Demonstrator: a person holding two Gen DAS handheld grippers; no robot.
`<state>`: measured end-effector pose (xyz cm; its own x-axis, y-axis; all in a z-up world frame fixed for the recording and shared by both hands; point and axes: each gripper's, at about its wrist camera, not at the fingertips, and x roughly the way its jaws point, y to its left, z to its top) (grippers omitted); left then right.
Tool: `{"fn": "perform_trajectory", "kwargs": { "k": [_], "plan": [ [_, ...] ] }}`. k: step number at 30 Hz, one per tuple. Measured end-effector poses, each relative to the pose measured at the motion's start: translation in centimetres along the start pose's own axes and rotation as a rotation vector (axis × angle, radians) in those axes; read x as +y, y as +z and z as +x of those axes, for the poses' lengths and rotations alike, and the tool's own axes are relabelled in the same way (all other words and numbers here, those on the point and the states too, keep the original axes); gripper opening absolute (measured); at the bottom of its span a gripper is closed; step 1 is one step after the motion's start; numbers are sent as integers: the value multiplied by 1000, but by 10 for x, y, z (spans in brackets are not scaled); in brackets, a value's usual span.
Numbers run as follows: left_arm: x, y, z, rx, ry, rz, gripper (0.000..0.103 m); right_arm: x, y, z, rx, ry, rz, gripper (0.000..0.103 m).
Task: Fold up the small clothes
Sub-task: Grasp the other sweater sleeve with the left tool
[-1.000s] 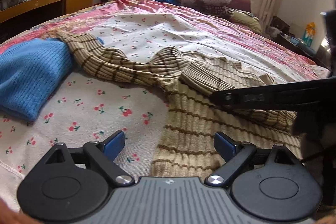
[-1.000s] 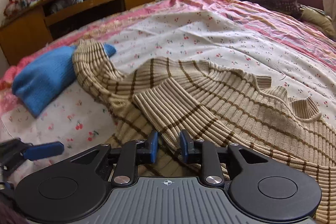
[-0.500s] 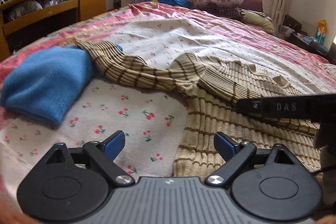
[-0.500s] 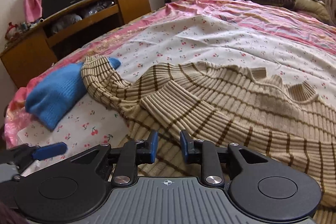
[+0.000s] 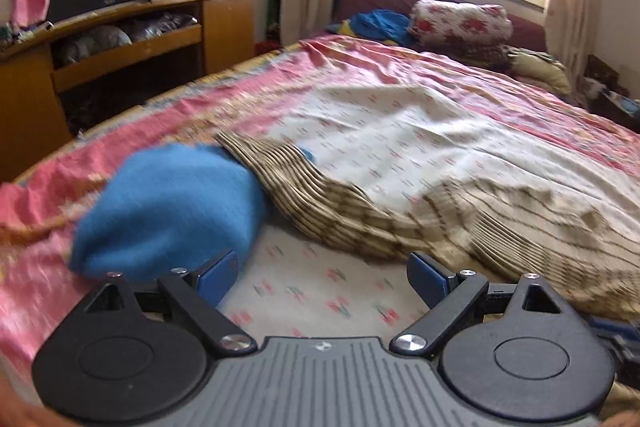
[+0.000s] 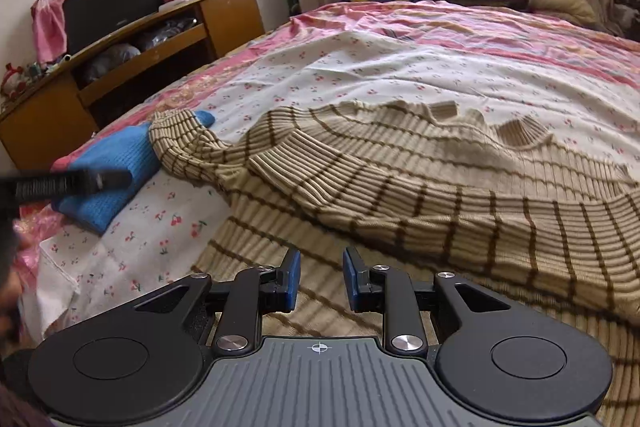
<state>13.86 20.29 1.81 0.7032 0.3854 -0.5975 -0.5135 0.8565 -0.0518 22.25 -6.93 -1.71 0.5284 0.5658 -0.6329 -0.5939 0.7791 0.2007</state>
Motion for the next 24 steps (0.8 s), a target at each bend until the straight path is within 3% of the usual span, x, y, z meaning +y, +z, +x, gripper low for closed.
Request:
{"fn": "perform_trajectory", "kwargs": {
  "k": [12,15,22,24],
  "plan": [
    [56,68,90,43,83,-135,83,0,-6,18,0,36,52,25],
    [67,78,109,69,58,-199,80,2,-3,21,1,55,60,25],
    [69,87,151,149,107,-211,71,4,0,29,7,84,85,25],
    [69,89,159,165,112,-214,63,3,0,30,7,90,95,25]
  ]
}}
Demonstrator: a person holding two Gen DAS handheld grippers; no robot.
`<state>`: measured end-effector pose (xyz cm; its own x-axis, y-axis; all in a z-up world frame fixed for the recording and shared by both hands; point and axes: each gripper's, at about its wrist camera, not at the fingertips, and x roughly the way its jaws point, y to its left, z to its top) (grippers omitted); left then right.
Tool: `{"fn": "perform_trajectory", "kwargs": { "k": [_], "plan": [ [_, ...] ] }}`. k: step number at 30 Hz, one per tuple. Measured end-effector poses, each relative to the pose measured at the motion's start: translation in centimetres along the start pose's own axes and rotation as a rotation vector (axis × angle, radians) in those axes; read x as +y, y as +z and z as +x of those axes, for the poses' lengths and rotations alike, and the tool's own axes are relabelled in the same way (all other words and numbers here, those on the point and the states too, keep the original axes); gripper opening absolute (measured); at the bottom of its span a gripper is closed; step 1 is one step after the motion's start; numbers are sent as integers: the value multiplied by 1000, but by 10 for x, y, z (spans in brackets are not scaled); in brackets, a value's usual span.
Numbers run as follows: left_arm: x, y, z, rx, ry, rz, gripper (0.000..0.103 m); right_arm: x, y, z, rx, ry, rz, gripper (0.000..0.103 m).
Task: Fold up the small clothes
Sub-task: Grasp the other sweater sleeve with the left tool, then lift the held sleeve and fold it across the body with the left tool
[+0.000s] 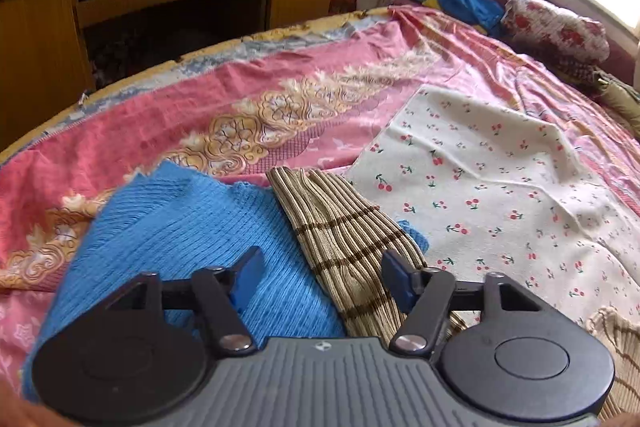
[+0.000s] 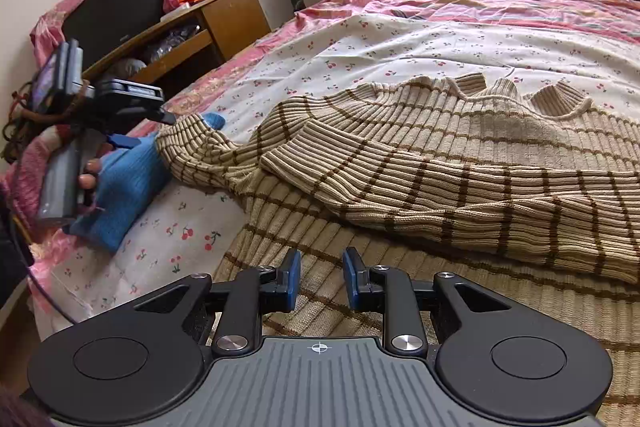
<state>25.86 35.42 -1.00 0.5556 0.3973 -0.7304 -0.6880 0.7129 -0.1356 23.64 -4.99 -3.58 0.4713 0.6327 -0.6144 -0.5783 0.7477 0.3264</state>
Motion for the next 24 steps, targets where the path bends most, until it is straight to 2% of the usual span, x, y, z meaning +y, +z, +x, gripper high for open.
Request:
{"fn": "perform_trajectory", "kwargs": {
  "k": [1,2,3,4,6,9,12,19,24],
  "plan": [
    [-1,1,3,5,6,0,61,0,0,0,1,2,5,25],
    [-2,3,5,5,5,0,54,-1,0,1,2,3,10,25],
    [-2,4,7,7,0,-2,45,-1,-1,1,2,5,14,25],
    [-2,5,9,11,-7,-13,40,-1,-1,0,2,5,15,25],
    [-1,8,9,14,-32,-40,21,-2,-1,-1,-1,4,18,25],
    [-3,9,2,-6,-60,-37,19,-5,0,-5,-10,2,27,25],
    [-9,9,-13,-24,-127,-30,18,-8,1,-11,-26,-2,40,25],
    [-56,-6,-70,-43,-418,67,17,-13,4,-28,-65,-9,65,25],
    [-112,-48,-113,-16,-644,226,17,-22,4,-42,-90,-34,87,25]
  ]
}}
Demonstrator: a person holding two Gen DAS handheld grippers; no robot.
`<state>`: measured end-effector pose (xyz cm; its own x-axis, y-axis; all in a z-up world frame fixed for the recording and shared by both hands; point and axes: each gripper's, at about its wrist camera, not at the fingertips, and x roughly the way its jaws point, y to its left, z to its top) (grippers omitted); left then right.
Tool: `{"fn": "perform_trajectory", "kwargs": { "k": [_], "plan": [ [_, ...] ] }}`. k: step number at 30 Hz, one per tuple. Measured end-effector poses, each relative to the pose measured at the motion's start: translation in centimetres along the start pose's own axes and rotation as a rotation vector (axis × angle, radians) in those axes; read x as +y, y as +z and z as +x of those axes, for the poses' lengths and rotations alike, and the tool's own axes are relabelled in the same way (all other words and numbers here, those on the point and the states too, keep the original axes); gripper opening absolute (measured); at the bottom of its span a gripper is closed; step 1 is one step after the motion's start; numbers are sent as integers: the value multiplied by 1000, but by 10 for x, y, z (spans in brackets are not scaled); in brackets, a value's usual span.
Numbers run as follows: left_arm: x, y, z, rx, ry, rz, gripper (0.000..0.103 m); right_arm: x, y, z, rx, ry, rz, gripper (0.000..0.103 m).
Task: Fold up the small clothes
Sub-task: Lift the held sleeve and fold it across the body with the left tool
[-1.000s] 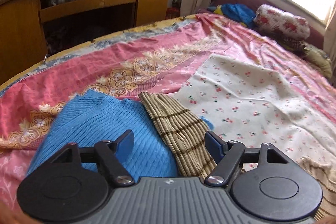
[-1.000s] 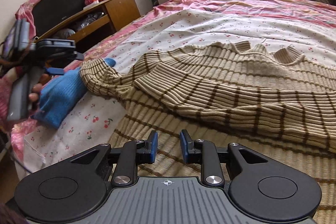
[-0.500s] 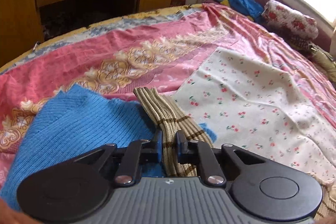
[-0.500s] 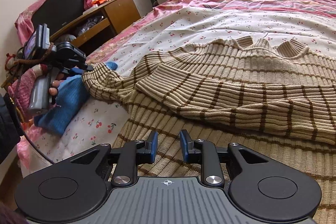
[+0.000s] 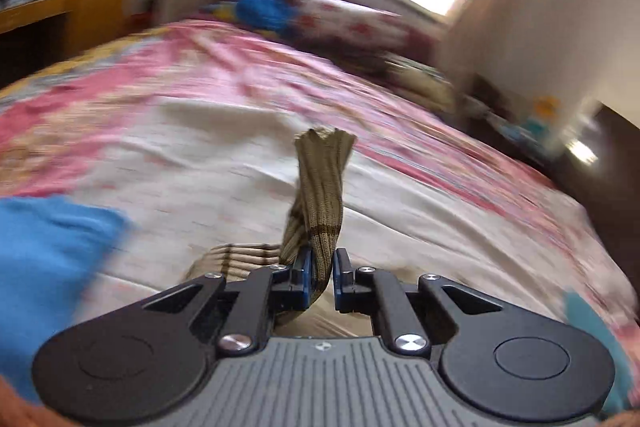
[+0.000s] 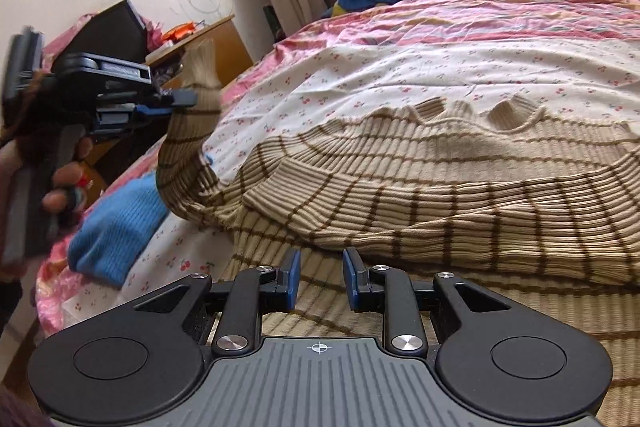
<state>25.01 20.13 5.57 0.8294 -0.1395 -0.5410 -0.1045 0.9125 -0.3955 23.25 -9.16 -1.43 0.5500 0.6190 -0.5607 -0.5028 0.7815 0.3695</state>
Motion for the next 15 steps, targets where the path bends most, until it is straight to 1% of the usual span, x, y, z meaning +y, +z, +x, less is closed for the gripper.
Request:
{"fn": "perform_trajectory", "kwargs": {
  "k": [2,4,6,8,11,13,15],
  "plan": [
    [-25,-19,5,46,-59,59,17,-6,0,-5,-4,-15,18,25],
    [-40,-42,13,103,-105,94,17,-14,1,-9,-4,-26,45,25],
    [-47,-64,18,149,-104,117,18,-22,1,-12,-2,-34,73,25],
    [-48,-81,18,168,-84,144,19,-30,1,-15,2,-33,105,25],
    [-40,-97,9,167,-61,158,22,-39,4,-13,10,-22,155,25],
    [-33,-106,-2,139,-47,153,24,-41,5,-8,14,-13,187,26],
    [-24,-113,-14,102,-31,126,27,-43,7,-3,17,-12,217,27]
  ]
}}
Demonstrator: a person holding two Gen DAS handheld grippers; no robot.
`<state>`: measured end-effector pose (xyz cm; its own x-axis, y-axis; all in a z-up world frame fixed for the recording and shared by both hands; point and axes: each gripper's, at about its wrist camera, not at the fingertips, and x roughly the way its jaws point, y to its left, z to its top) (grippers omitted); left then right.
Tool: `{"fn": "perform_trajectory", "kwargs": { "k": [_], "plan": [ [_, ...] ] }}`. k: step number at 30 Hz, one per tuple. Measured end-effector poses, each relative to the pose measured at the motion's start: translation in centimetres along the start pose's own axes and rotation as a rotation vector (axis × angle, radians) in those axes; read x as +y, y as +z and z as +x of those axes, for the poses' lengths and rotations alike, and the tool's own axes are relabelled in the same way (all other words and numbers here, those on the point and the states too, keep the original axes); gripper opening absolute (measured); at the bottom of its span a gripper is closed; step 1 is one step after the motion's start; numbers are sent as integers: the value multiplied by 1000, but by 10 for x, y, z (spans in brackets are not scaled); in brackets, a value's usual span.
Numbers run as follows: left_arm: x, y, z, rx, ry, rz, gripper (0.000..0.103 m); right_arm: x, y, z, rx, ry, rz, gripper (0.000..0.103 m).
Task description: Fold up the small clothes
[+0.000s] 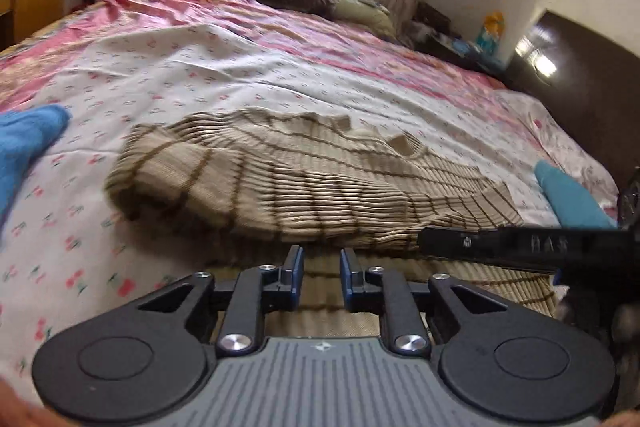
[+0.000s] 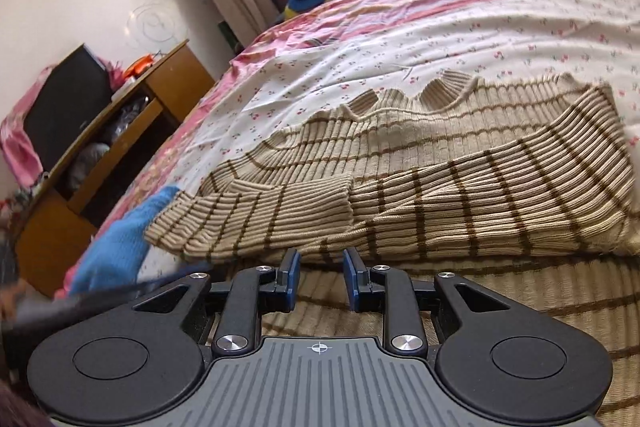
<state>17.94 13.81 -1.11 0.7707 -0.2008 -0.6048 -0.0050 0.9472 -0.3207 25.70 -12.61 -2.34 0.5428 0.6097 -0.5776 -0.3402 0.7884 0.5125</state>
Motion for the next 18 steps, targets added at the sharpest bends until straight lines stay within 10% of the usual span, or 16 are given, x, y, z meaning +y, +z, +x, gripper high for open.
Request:
{"fn": "perform_trajectory", "kwargs": {
  "k": [18],
  "plan": [
    [25,-38,11,-37,115,-15,31,12,5,44,44,-15,139,27]
  ]
}}
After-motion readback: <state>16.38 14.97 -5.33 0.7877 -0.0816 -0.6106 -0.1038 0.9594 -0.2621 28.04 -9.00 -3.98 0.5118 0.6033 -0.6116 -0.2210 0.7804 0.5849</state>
